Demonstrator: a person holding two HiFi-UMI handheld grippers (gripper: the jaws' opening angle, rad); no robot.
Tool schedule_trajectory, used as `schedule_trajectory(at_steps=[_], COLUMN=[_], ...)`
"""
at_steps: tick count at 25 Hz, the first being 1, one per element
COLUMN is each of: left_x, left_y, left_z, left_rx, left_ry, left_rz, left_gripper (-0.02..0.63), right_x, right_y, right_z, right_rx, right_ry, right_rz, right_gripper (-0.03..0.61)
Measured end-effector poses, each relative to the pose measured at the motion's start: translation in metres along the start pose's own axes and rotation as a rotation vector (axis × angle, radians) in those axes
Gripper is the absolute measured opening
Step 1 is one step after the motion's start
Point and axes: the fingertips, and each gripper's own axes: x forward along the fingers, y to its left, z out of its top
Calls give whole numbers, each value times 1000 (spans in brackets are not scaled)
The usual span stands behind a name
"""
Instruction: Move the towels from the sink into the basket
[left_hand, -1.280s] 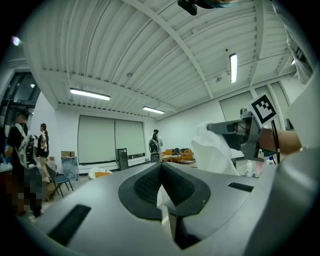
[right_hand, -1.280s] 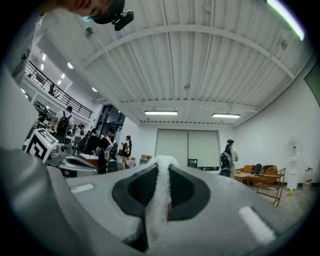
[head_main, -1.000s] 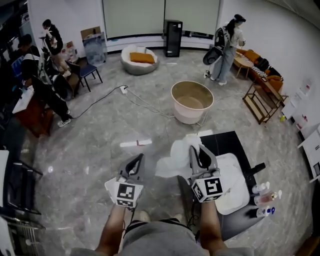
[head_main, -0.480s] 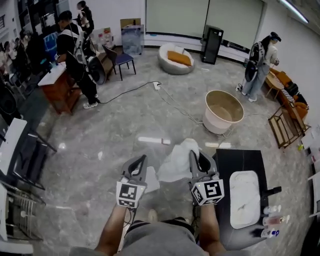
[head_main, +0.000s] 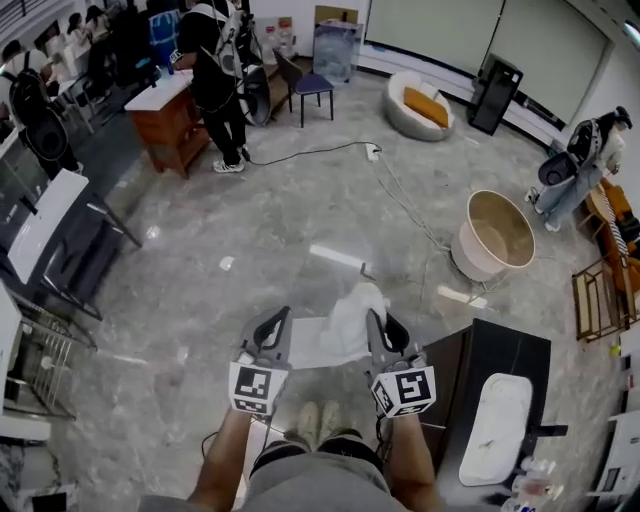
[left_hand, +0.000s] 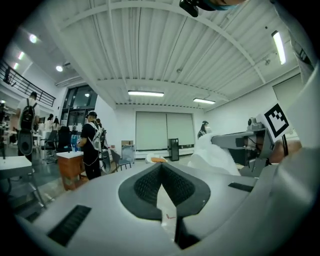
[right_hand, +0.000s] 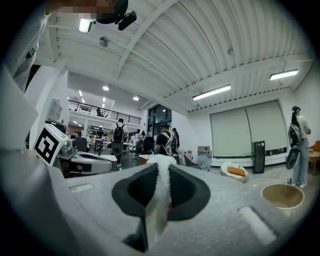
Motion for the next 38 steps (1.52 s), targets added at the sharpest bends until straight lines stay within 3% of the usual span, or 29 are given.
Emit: schedule_trajectory(at_steps=[5,14,19,25,27,31,36,38], left_x=[3,17,24,39,43,52,52,53], left_y=[24,83,102,109,113,120,122,121], left_z=[-44,-155,-220,-308,-338,-400,-491,-522], left_rx=[-36,-104,-214,-181,-203,-321,-290,-319], left_ry=[41,149,191,237,257,296,359,383], left_rz=[69,176,227,209,216,267,251,264], left_gripper=[9,9,9,9,9,9,9,9], right_x=[38,119,151,173,181,193,201,203], right_y=[19,59,82,99,103,107,113,114], right_z=[-43,-157,-231,-324,-355,-427,-517,-551], right_rx=[-4,24,36,57,62,71,90,91], right_ry=[49,171,233,290,309,349,421,448], right_rz=[79,191,239,278,289,302,310,309], right_gripper=[41,41,43,43,41,43,43,43])
